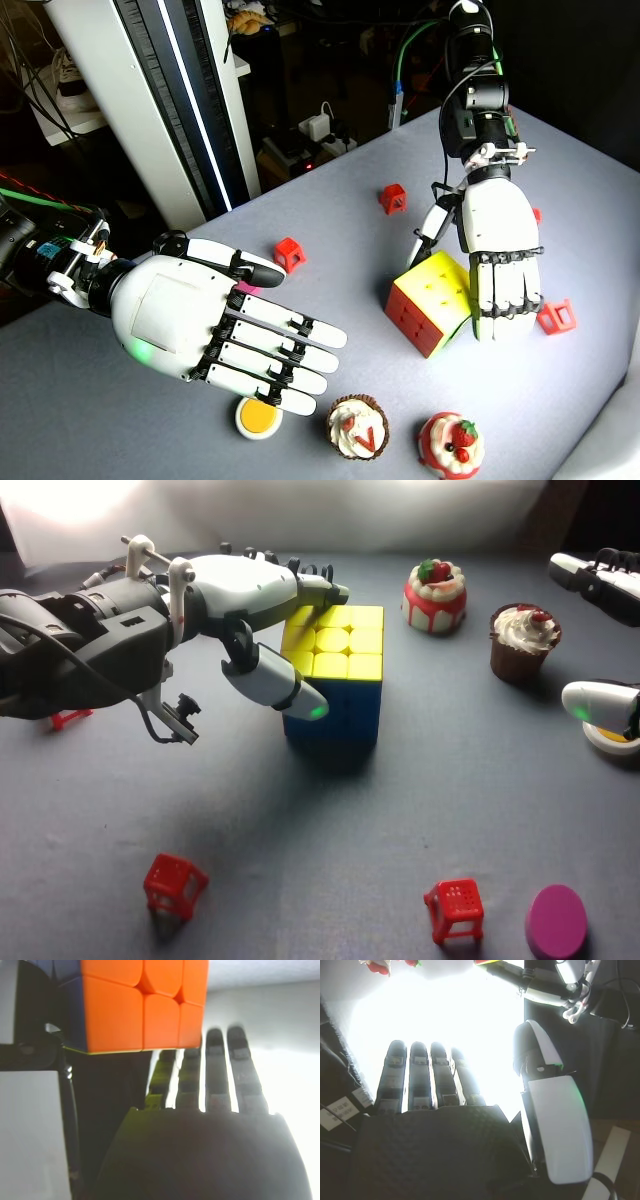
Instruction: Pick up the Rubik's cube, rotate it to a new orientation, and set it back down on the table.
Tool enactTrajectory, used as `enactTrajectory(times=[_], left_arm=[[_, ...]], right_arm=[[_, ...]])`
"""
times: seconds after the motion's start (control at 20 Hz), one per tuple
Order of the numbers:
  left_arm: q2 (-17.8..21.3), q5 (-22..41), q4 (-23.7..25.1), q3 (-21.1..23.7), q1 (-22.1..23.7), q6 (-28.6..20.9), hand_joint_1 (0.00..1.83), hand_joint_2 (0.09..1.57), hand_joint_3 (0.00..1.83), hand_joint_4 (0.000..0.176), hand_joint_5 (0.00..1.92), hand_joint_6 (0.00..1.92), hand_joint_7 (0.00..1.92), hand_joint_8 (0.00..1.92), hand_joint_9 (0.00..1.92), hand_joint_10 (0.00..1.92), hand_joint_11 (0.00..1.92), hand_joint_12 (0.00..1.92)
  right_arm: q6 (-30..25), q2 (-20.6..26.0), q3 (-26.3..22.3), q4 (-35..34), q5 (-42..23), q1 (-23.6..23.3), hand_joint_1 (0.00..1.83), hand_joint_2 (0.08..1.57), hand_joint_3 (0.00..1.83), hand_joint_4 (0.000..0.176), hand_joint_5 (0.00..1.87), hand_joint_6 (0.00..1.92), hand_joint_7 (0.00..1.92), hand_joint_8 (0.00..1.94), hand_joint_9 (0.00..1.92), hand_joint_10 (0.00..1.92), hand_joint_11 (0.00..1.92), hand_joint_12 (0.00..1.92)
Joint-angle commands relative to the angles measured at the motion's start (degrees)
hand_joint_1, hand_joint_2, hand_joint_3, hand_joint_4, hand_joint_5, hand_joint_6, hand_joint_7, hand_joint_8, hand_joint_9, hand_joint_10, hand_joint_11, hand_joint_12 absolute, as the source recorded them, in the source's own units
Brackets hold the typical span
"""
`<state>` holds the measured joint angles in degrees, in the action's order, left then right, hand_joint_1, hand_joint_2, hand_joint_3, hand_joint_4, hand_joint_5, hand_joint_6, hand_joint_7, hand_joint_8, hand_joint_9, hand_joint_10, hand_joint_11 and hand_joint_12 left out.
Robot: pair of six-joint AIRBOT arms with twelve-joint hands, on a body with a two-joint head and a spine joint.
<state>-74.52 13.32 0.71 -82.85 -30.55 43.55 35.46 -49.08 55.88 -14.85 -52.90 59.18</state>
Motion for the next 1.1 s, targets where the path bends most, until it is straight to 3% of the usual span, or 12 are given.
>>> enactTrajectory(times=[0.0,0.1,0.15,0.4,0.5,0.55,0.7,0.75,0.9,0.95,1.0,1.05], left_arm=[[-0.26,5.83,-0.18,-0.12,0.96,-0.15,0.79,1.05,0.00,0.000,0.52,0.07,0.57,0.29,0.31,1.05,0.07,1.83],[0.36,6.58,0.05,0.41,1.11,-0.15,0.88,1.05,0.00,0.000,0.72,0.10,0.50,1.22,0.42,1.68,0.38,1.92],[0.63,6.89,0.29,0.63,1.22,-0.14,0.92,1.04,0.00,0.000,0.79,0.13,0.50,1.33,0.43,1.74,0.42,1.92],[2.04,9.26,0.92,2.03,1.33,-0.15,0.95,1.09,0.01,0.000,0.55,1.11,0.52,1.45,0.51,1.71,0.55,1.92],[2.42,10.32,0.92,2.42,1.11,-0.16,1.03,1.26,0.02,0.000,0.69,1.46,0.52,1.77,0.55,1.91,0.72,1.92],[2.66,10.91,0.93,2.69,0.93,-0.16,1.03,1.26,0.02,0.000,0.69,1.46,0.52,1.77,0.55,1.91,0.72,1.92],[3.78,13.95,1.36,3.79,0.40,-1.22,1.16,1.31,0.02,0.000,0.63,1.28,0.64,1.84,0.77,1.92,0.94,1.92],[4.07,14.98,1.76,4.00,0.17,-2.06,1.16,1.30,0.01,0.000,0.63,1.45,0.65,1.64,0.84,1.92,0.99,1.92],[5.29,19.46,3.46,5.07,-0.57,-5.25,1.16,1.30,0.00,0.000,0.66,1.32,0.67,1.74,0.71,1.92,0.83,1.92],[5.67,20.92,3.60,5.52,-0.78,-5.63,1.10,1.07,0.60,0.000,0.62,1.65,0.64,1.87,0.85,1.92,0.94,1.92],[6.02,22.36,3.75,5.88,-1.00,-6.06,1.02,1.01,0.75,0.000,0.62,1.78,0.80,1.91,0.94,1.92,1.07,1.92],[6.48,24.07,4.07,6.28,-1.31,-6.82,1.28,1.03,0.34,0.000,0.89,1.92,0.98,1.92,1.09,1.92,1.25,1.92]], right_arm=[[-0.36,-0.09,0.20,-0.14,-6.95,-0.17,0.57,1.26,0.00,0.000,0.00,0.00,0.00,0.00,0.00,0.00,0.00,0.00],[-0.36,-0.09,0.19,-0.14,-6.96,-0.17,0.58,1.26,0.00,0.000,0.00,0.00,0.00,0.00,0.00,0.00,0.00,0.00],[-0.36,-0.09,0.20,-0.14,-6.98,-0.17,0.55,1.25,0.00,0.000,0.00,0.00,0.00,0.00,0.00,0.00,0.00,0.00],[-0.36,-0.06,0.24,0.01,-7.74,-0.17,0.52,1.26,0.00,0.000,0.00,0.00,0.00,0.00,0.00,0.00,0.00,0.00],[-0.36,-0.03,0.44,0.94,-8.61,-0.16,0.46,1.30,0.02,0.000,0.00,0.00,0.00,0.00,0.00,0.00,0.00,0.00],[-0.36,-0.02,0.54,1.36,-9.07,-0.16,0.46,1.30,0.02,0.000,0.00,0.00,0.00,0.00,0.00,0.00,0.00,0.00],[-0.36,-0.01,0.98,3.04,-11.13,-0.17,0.25,1.41,0.00,0.000,0.00,0.00,0.00,0.00,0.00,0.00,0.00,0.50],[-0.36,-0.01,1.13,3.42,-11.91,-0.17,0.17,1.41,0.00,0.000,0.00,0.00,0.00,0.00,0.00,0.00,0.00,0.61],[-0.36,-0.20,1.85,4.39,-14.08,-0.19,0.13,1.42,0.00,0.000,0.00,0.00,0.00,0.00,0.00,0.00,0.00,0.65],[-0.36,-0.35,2.10,4.59,-14.72,-0.21,0.07,1.43,0.00,0.000,0.00,0.00,0.00,0.00,0.00,0.00,0.00,0.65],[-0.36,-0.65,2.58,4.87,-15.40,-0.28,0.04,1.43,0.00,0.000,0.00,0.00,0.00,0.00,0.00,0.00,0.00,0.80],[-0.36,-1.23,3.30,5.40,-16.02,-0.42,0.00,1.49,0.01,0.000,0.00,0.00,0.00,0.00,0.00,0.00,0.00,0.43]])
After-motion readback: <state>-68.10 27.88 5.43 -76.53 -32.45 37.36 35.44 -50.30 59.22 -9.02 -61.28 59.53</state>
